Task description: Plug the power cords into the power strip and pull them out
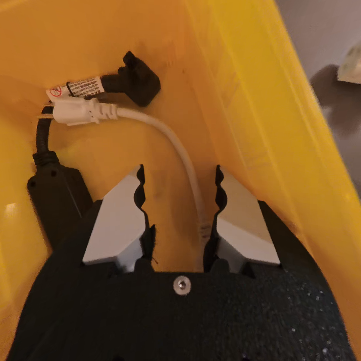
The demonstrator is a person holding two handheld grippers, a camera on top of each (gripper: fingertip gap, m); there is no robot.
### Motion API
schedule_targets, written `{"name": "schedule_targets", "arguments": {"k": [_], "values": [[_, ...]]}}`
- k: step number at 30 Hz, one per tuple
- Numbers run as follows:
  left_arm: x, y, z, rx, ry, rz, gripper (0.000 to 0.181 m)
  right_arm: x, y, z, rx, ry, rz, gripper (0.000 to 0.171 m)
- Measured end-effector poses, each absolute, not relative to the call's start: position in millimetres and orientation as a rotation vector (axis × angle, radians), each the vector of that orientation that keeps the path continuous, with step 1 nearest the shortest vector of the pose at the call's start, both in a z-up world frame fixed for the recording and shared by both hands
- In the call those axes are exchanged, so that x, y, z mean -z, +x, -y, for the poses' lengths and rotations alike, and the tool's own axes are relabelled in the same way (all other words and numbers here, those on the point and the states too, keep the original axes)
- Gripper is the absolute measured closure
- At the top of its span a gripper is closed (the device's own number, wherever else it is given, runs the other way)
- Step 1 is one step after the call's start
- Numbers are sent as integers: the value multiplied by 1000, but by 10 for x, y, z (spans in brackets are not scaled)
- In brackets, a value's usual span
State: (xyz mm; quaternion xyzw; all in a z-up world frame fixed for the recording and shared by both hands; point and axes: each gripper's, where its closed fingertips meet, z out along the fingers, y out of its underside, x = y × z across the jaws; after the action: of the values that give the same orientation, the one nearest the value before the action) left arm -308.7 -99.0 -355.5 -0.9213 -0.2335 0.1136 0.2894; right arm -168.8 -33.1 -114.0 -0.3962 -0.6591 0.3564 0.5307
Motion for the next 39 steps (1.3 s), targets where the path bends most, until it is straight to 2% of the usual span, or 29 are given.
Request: {"name": "schedule_targets", "arguments": {"k": [2,4,5,11,20,23,26,30,34,39], "values": [[3564,-3153,944,-303,-2466,649,118,1130,-1678,329,-854,-945,1571,80],[3577,-3087,883,-226,-2484,629,147,1120,-1666,339,-858,-939,1570,80],[3578,-3094,890,-250,-2496,625,169,1114,-1660,343,-861,-938,1570,80],[3423,-3155,968,-486,-2428,519,173,1083,-1647,283,-863,-945,1552,80],[1793,-3118,1155,-748,-1888,405,175,959,-1573,157,-898,-959,1496,80],[1238,-2806,927,-652,-1769,277,175,863,-1495,101,-913,-957,1459,81],[992,-2391,494,-524,-1777,106,175,751,-1393,60,-933,-948,1419,81],[1201,-2030,-216,-355,-1898,-52,175,596,-1246,-5,-948,-930,1357,82],[1955,-1937,-881,-226,-2087,-85,175,553,-1195,-198,-920,-963,1303,83],[2750,-1594,-1154,-138,-2251,-149,175,658,-1283,-286,-881,-1000,1319,83]]}}
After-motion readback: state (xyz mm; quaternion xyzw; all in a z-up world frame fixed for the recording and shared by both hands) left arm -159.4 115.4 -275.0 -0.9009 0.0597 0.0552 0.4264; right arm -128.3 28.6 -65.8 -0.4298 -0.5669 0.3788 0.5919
